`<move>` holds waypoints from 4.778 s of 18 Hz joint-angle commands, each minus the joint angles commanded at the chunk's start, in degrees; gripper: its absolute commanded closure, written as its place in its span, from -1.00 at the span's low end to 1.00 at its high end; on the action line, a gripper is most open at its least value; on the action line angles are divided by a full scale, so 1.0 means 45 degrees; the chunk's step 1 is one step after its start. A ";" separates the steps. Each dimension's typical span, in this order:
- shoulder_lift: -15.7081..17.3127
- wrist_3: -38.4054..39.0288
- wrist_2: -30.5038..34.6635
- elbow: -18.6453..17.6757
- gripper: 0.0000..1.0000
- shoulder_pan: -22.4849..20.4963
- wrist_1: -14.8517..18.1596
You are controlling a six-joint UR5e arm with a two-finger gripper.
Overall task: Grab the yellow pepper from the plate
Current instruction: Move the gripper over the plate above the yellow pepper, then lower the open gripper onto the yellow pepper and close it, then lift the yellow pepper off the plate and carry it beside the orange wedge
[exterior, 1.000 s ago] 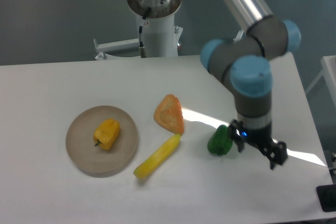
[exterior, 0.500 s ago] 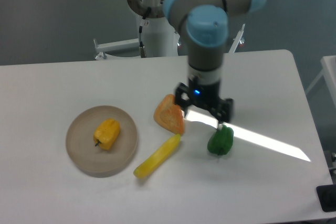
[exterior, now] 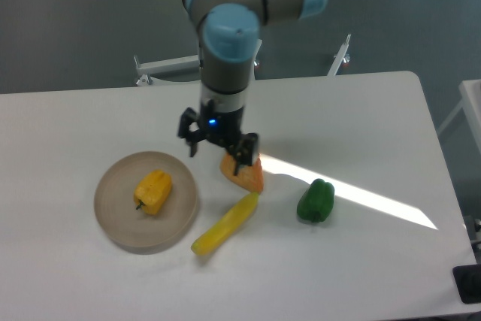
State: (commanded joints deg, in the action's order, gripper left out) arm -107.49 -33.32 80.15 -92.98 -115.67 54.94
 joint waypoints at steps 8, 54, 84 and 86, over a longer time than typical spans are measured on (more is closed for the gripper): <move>-0.0546 0.0295 0.0059 -0.0606 -1.00 0.0646 -0.0294; -0.1680 -0.0467 0.0743 -0.0822 0.14 0.1682 -0.1096; -0.0877 -0.8043 0.1541 0.2613 0.20 -0.4118 0.1404; -0.1365 -0.8629 0.1699 0.3082 0.20 -0.4352 0.1404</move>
State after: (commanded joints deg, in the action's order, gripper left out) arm -113.63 -72.15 87.80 -79.11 -135.26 61.26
